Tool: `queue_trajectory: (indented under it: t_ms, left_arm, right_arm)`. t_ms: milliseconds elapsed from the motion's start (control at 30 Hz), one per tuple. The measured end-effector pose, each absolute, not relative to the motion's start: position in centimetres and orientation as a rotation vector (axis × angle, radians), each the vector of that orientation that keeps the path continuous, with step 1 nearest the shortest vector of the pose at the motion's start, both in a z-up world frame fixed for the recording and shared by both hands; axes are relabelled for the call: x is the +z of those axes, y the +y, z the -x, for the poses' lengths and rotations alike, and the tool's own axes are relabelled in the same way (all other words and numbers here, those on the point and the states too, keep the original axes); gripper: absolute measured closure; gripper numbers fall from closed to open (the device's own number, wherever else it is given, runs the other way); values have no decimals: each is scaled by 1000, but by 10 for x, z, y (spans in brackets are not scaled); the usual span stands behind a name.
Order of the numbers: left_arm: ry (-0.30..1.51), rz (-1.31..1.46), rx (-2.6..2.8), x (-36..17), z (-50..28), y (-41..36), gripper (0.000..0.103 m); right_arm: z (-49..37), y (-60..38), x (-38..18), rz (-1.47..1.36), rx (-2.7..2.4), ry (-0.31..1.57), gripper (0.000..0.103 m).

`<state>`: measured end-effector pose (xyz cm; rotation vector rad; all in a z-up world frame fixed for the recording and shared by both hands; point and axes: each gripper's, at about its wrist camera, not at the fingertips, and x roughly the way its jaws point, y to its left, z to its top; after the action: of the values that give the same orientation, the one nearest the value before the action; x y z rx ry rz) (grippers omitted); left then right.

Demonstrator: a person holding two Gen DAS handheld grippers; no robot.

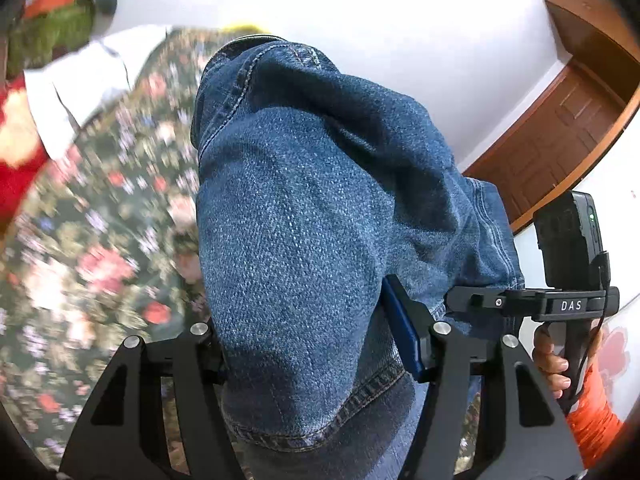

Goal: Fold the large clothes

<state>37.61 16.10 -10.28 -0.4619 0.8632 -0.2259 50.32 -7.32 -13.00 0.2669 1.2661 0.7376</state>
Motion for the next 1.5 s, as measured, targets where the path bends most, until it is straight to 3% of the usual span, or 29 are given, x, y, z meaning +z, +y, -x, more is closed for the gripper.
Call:
queue_trajectory:
  t_ms: [233, 400, 567, 800, 933, 1067, 1333, 1400, 1500]
  left_arm:
    - [783, 405, -151, -51, -320, 197, 41]
    - [809, 406, -99, -50, -288, 224, 41]
    - [899, 470, -46, -99, -271, 249, 41]
    - [1066, 621, 3, -209, -277, 277, 41]
    - [1069, 665, 8, -237, -279, 284, 34]
    - [1068, 486, 31, -220, -273, 272, 28]
    - [960, 60, 154, -185, -234, 239, 26]
    - [942, 33, 128, -182, -223, 226, 20]
    - [916, 5, 83, -185, -201, 203, 11]
  right_arm:
    - [-473, -33, -78, -247, 821, 1179, 56]
    - [-455, 4, -84, -256, 881, 1201, 56]
    - [-449, 39, -126, -261, 898, 1303, 56]
    - [-452, 80, -218, -211, 810, 1505, 56]
    - [-464, 92, -252, -138, 777, 1547, 55]
    - [-463, 94, -245, -25, 795, 1513, 43]
    - [-426, 61, -185, 291, 736, 1200, 36]
    - [-411, 59, -172, 306, 767, 1143, 19]
    - [-383, 69, -166, 359, 847, 1063, 9]
